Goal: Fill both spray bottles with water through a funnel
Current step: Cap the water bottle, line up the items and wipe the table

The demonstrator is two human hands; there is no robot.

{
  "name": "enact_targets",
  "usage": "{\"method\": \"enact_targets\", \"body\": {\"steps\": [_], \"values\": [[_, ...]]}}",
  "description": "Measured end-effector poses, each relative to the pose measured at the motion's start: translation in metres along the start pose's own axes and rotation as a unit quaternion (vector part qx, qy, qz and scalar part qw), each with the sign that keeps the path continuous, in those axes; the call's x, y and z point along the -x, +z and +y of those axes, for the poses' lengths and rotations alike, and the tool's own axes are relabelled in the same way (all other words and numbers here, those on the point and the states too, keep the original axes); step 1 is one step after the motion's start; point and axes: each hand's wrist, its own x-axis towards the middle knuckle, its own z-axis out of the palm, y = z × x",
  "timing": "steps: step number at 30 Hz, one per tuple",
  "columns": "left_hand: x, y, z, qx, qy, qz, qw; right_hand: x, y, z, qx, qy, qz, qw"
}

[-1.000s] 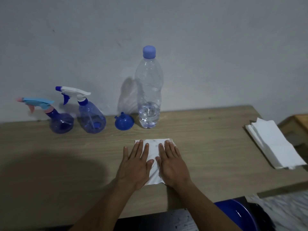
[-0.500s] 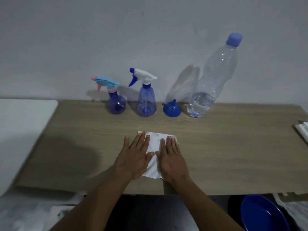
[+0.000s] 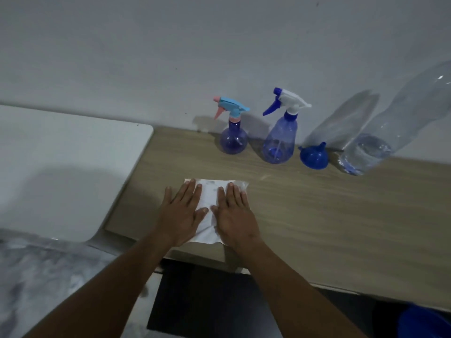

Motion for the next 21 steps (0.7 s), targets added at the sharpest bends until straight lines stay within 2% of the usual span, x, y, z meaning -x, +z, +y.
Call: {"method": "enact_targets", "body": {"steps": [5, 10, 21], "values": [[0.032, 0.007, 0.025, 0.022, -0.023, -0.009, 0.999, 0.036, 0.001, 0.004, -0.011, -0.024, -0.012, 1.0], [0.051, 0.01, 0.086, 0.022, -0.017, -0.008, 1.0, 0.089, -0.001, 0.043, -0.019, -0.022, -0.011, 1.0], [0.041, 0.022, 0.299, 0.031, 0.007, -0.007, 0.999, 0.204, -0.029, 0.23, -0.011, -0.016, 0.01, 1.0]]}}
